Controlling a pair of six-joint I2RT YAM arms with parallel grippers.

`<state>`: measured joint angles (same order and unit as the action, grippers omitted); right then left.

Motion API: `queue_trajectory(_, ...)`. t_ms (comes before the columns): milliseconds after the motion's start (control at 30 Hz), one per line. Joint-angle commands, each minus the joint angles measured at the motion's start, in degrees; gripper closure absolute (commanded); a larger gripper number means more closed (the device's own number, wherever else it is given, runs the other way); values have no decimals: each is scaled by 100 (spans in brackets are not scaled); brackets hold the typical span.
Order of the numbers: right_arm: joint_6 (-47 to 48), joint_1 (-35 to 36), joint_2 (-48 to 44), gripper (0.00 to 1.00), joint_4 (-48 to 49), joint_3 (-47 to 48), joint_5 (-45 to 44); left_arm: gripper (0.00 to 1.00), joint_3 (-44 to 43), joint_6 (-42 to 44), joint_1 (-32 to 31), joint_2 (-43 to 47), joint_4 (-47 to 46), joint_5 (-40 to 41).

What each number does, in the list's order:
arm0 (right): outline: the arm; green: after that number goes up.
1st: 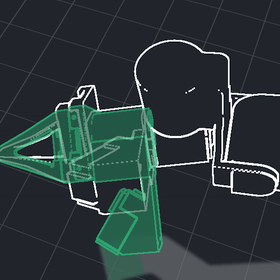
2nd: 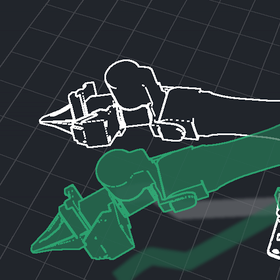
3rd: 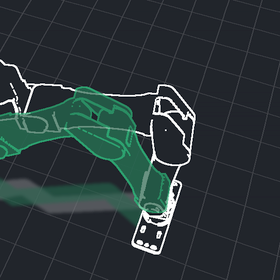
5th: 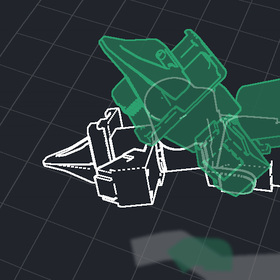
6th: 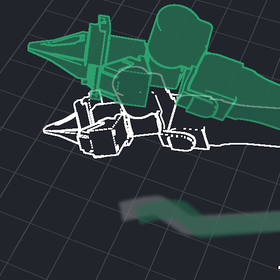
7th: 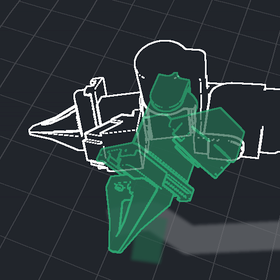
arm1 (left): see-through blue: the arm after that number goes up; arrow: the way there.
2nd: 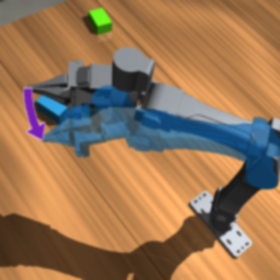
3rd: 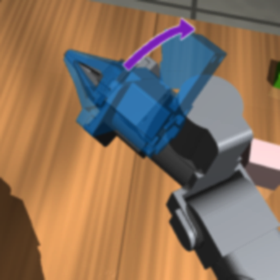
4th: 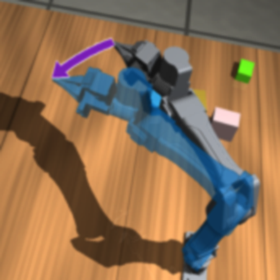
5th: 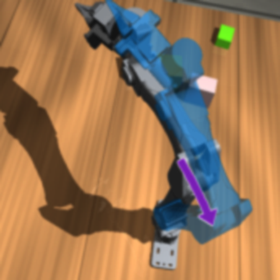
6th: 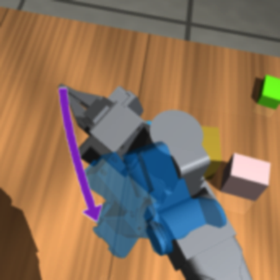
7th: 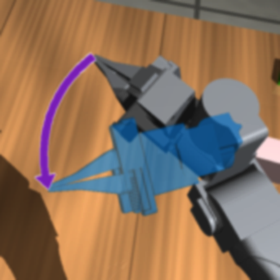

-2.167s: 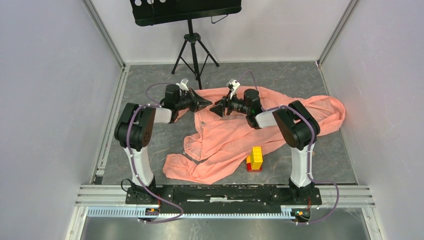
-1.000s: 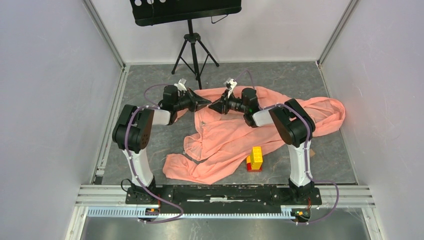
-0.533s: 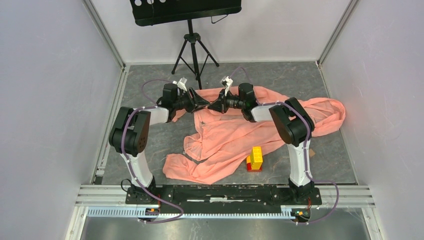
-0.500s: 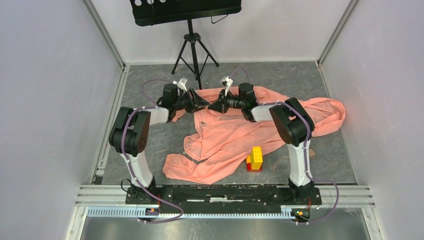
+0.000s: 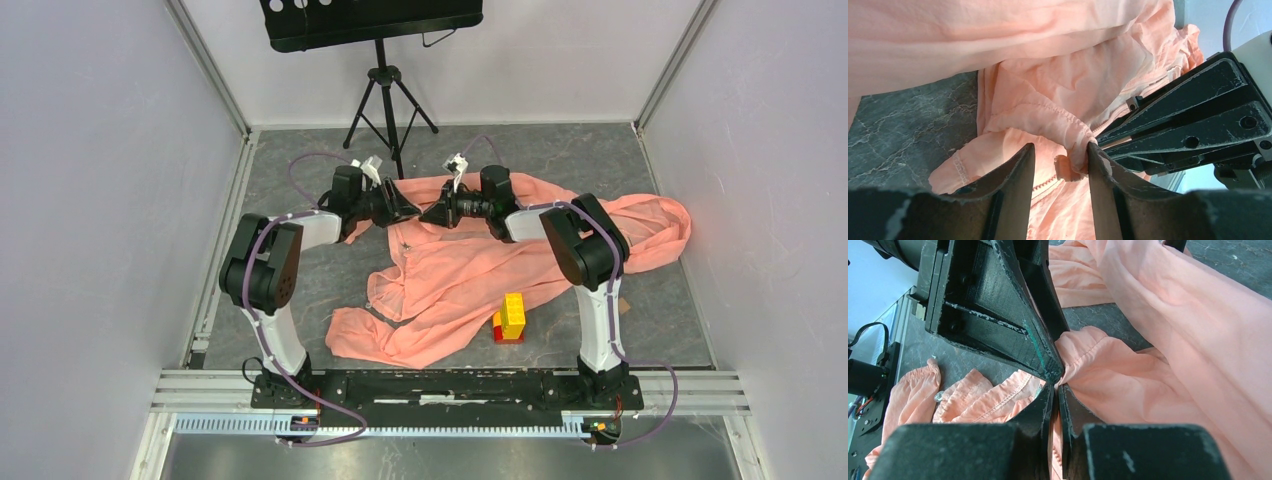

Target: Zip up the jacket

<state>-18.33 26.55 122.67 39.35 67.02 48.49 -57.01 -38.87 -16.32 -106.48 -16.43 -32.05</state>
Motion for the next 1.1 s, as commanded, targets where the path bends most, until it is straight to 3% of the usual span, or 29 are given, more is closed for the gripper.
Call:
queue_trajectory(0, -43, -9, -22, 90, 356, 171, 181, 50, -60, 501, -82, 360, 157, 146)
queue_trajectory(133, -45, -10, -2, 90, 337, 184, 161, 53, -2, 609, -133, 486, 78, 143)
queue_trajectory(367, -43, -10, 1, 90, 315, 183, 154, 46, 146, 1130, -356, 829, 43, 507)
queue_trajectory(467, -49, -9, -10, 90, 320, 174, 127, 54, 56, 1136, -383, 783, 164, 482)
queue_trajectory(767, -121, -26, -105, 88, 499, 55, 12, 63, -22, 783, -406, 637, 604, 720)
queue_trajectory(833, -183, -43, -146, 81, 604, -32, 11, 76, -36, 738, -407, 637, 733, 866)
queue_trajectory(933, -167, -142, -324, 62, 712, -275, -59, 97, -126, 621, -379, 586, 926, 980)
queue_trajectory(1067, 118, -276, -887, 43, 975, -1060, -293, 98, -135, 54, -181, 522, 706, 306)
